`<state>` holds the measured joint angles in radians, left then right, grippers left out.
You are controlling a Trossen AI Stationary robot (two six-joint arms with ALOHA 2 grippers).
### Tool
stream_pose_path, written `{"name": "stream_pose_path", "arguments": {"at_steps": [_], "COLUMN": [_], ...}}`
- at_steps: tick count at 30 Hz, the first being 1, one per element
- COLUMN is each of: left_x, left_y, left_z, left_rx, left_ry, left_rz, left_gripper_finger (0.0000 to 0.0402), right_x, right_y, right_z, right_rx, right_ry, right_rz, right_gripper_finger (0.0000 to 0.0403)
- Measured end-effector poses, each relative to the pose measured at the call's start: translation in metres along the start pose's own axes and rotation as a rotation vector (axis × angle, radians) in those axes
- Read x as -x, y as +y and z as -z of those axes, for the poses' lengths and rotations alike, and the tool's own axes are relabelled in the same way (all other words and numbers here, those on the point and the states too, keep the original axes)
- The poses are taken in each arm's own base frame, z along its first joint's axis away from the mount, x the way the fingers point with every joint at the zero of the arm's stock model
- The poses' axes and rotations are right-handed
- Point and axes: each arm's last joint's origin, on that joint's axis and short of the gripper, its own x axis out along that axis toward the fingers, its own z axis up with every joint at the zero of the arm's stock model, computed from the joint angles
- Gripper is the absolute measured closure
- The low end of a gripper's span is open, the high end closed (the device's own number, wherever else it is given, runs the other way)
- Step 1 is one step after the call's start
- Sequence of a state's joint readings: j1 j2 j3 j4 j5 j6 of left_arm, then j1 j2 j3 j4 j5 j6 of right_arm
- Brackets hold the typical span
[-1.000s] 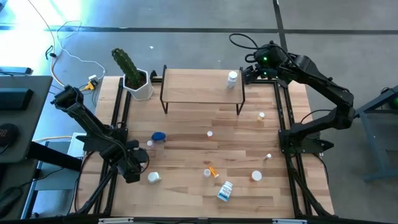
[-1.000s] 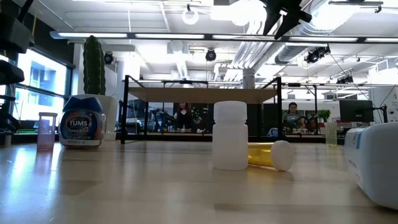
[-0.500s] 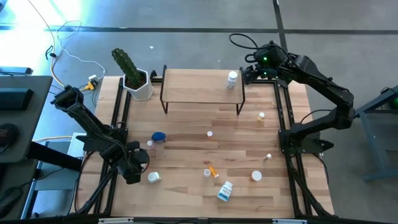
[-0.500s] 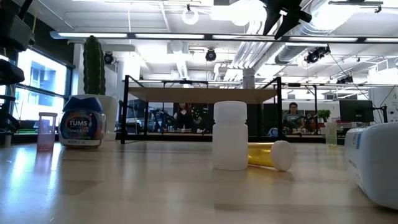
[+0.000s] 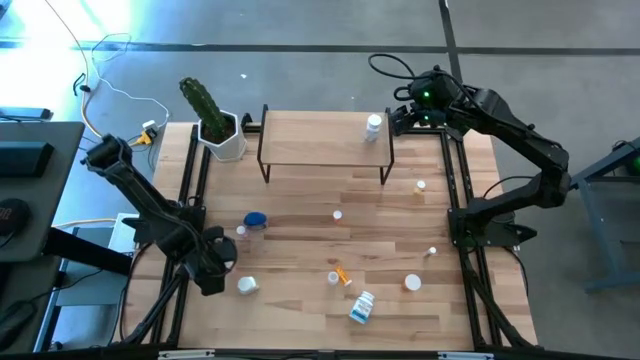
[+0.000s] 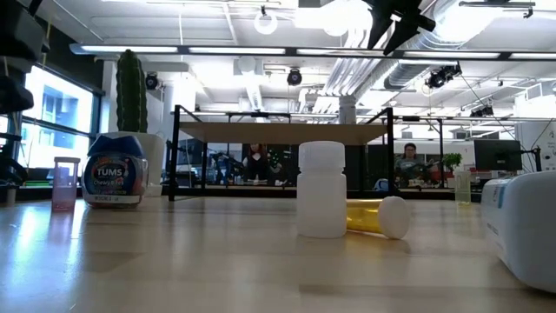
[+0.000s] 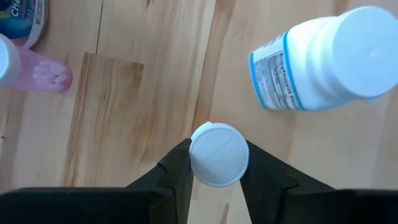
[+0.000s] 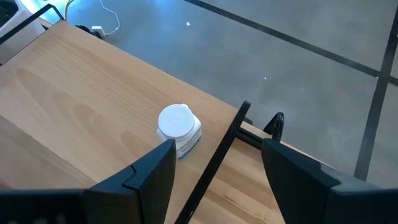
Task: Pick and place medicine bottles onto shelf by color
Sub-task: Put the bottom small pink pill bottle on the shelf
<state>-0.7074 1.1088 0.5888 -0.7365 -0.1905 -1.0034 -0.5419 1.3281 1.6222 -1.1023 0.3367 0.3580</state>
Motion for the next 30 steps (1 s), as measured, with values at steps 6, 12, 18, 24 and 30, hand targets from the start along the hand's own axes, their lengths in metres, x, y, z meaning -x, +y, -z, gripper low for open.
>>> {"name": "stream_pose_path", "arguments": {"at_steps": [6,12,18,24,30], "left_x": [0.008,0.016,0.024,0.030,0.044], "left_y": [0.002,0.007,0.017,0.026,0.029], "left_z": [-0.001,-0.005,-0.013,-0.020,-0.033], "left_rx": [0.009,0.042,0.057,0.064,0.004], "left_ry": [-0.024,-0.060,-0.111,-0.157,-0.221], "left_rz": [0.038,0.075,0.096,0.102,0.111], "left_gripper_finger": [0.0298,0.0298,0.0298,0.0298,0.0298], "right_x": [0.000,0.000,0.000,0.000,0.000], "right_y": [0.000,0.000,0.000,0.000,0.000], "right_z": [0.000,0.000,0.000,0.000,0.000], "right_rx": [-0.010,-0.026,-0.034,-0.042,-0.056], "right_ry": [0.000,0.000,0.001,0.001,0.000], "right_rz": [0.000,0.000,0.000,0.000,0.000], "right_gripper_finger": [0.0174,0.0174,0.0174,0.0174,0.0174]}}
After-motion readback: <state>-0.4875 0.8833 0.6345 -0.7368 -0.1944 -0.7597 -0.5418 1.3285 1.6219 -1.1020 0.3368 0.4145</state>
